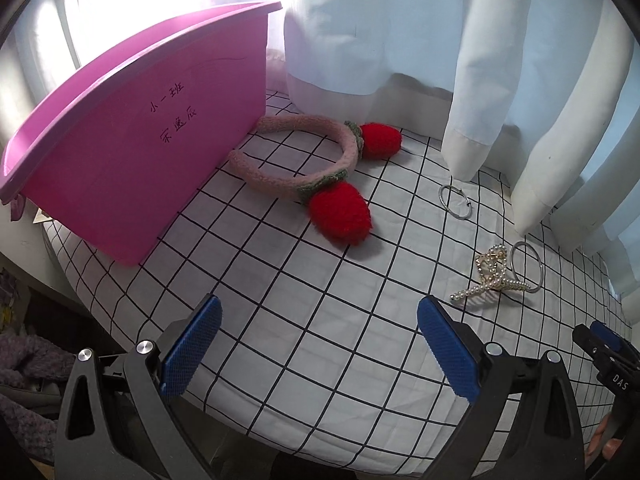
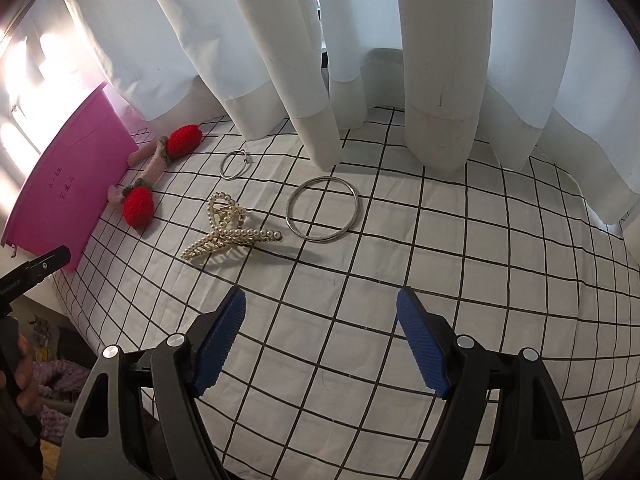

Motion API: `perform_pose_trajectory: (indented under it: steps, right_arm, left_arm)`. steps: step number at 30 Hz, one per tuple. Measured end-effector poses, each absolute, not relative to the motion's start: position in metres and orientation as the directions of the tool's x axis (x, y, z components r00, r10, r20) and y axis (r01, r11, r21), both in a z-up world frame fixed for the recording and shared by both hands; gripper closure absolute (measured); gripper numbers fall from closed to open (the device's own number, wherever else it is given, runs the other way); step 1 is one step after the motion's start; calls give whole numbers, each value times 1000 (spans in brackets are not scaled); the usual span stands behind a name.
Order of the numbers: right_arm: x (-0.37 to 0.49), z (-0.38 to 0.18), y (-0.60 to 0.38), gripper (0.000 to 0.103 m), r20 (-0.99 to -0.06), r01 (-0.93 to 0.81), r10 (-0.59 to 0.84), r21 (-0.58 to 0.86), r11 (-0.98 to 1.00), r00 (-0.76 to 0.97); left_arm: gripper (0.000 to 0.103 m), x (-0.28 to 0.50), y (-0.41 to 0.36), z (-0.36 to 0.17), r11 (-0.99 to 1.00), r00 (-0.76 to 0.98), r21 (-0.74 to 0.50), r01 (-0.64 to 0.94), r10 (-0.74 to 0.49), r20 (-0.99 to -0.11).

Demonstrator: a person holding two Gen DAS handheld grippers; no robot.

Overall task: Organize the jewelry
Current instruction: 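Withdraw both tools from the tub back over the table, then grasp the strawberry headband with the left tool while the right tool grasps the silver bangle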

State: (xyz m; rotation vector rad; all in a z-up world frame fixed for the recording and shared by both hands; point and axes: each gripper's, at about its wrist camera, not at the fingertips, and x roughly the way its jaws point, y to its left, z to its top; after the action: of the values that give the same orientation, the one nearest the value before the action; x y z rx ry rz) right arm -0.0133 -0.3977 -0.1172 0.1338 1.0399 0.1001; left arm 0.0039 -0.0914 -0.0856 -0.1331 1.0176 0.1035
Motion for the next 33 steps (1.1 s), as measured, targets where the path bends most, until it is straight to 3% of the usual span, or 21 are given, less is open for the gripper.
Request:
perform_pose_trajectory:
  steps: [18,33]
  right_arm:
    - [30,-167,-393,29,-839,-33,114,114,993,531]
    - [62,-178,-371,26,-836,-80,27,-20,997,549]
  left_arm:
    - [7,58,-82,-147,989,559,-78,-130,8,-829]
    - [7,72,-85,-158,993,575,-69,-92,-4,-818]
